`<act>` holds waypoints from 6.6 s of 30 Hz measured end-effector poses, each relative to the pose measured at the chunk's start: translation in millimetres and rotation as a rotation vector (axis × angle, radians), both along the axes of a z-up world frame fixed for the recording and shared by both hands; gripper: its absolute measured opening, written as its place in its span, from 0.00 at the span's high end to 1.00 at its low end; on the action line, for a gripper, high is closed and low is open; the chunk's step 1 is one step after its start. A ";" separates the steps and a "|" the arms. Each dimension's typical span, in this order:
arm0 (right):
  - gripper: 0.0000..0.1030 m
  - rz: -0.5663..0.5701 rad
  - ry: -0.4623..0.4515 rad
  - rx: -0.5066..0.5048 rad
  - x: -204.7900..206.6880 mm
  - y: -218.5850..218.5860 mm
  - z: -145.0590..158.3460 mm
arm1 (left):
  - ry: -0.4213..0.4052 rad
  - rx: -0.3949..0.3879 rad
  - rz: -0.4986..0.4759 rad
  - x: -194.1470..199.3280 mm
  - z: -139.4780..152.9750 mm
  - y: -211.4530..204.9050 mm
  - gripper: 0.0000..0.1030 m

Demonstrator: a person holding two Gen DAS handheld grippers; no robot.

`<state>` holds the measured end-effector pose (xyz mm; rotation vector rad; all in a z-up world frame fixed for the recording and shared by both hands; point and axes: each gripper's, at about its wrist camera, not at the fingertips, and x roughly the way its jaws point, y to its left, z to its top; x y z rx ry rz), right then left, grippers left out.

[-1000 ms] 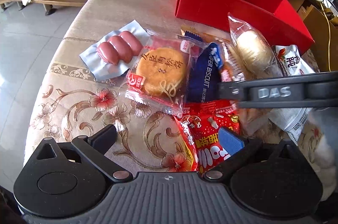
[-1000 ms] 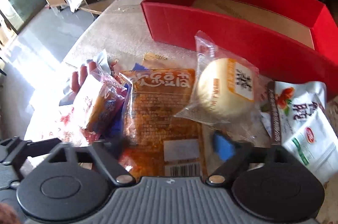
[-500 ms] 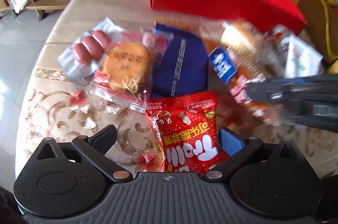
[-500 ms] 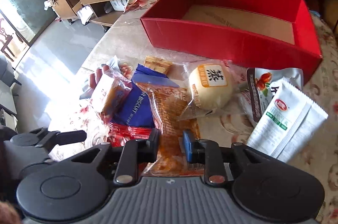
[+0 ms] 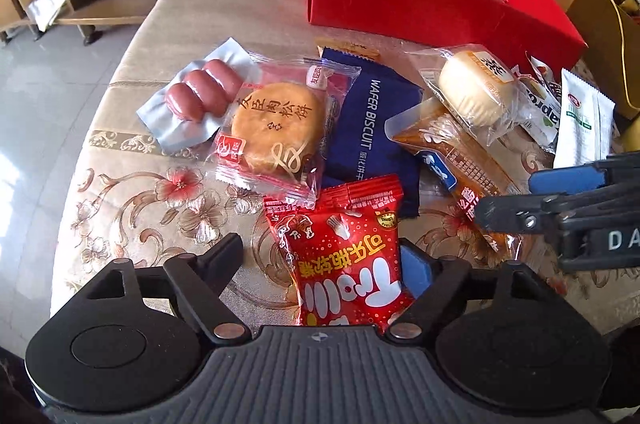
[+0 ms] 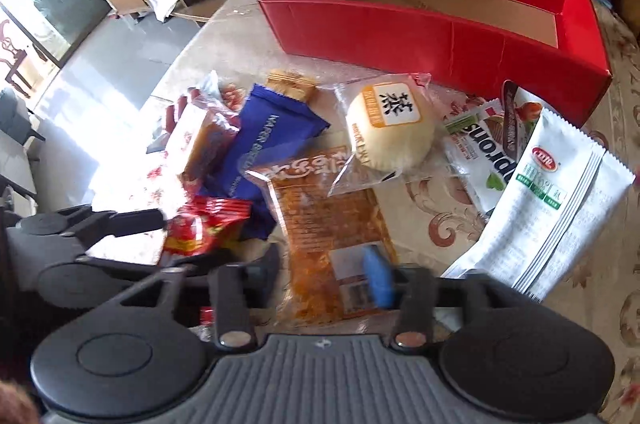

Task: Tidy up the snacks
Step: 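Lift the orange bag with the right gripper while the left gripper grasps the red candy bag, then carry both bags over the red box and open both grippers to drop them, then return both tools to the table while the left gripper grasps the round cake pack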

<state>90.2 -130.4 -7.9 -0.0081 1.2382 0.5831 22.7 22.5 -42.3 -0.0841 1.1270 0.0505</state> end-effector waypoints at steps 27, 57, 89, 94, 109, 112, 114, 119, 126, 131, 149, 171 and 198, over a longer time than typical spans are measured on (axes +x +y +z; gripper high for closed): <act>0.79 0.020 -0.053 -0.022 -40.7 -10.3 12.9 | -0.012 0.086 -0.116 0.9 -11.1 -8.8 0.03; 0.20 0.031 0.013 0.035 -13.2 -4.9 -17.0 | -0.090 0.098 -0.158 -6.3 -16.0 -10.5 0.00; 0.82 -0.047 -0.114 0.103 -28.3 -39.7 32.5 | -0.098 0.018 -0.184 -4.8 14.6 -19.1 0.40; 0.82 -0.073 -0.124 0.145 -26.1 -46.4 41.4 | -0.113 0.001 -0.194 -7.1 22.9 -22.1 0.40; 0.82 -0.169 -0.159 0.262 -9.6 -68.2 66.1 | -0.206 -0.056 -0.242 16.4 56.4 -36.3 0.40; 0.82 -0.193 -0.162 0.283 -2.6 -73.1 70.3 | -0.219 -0.072 -0.235 26.8 60.4 -35.2 0.40; 0.82 -0.208 -0.165 0.293 3.3 -75.3 72.8 | -0.235 -0.079 -0.233 33.8 65.2 -35.7 0.40; 0.82 -0.230 -0.178 0.312 21.5 -76.1 80.2 | -0.270 -0.096 -0.235 54.1 75.8 -39.0 0.40; 0.82 -0.264 -0.204 0.329 52.7 -79.3 91.4 | -0.316 -0.090 -0.223 84.5 88.5 -37.9 0.40; 0.82 -0.276 -0.206 0.329 72.2 -78.2 91.8 | -0.340 -0.084 -0.221 106.8 95.2 -39.7 0.40; 0.82 -0.324 -0.231 0.302 140.4 -78.4 83.6 | -0.365 -0.014 -0.223 171.8 93.6 -53.8 0.40; 0.88 -0.325 -0.175 0.179 179.5 -59.2 38.8 | -0.267 0.039 -0.169 201.4 57.5 -46.3 0.17; 0.57 -0.264 -0.191 0.156 110.9 -45.9 63.0 | -0.269 -0.013 -0.109 136.5 78.2 -7.8 0.09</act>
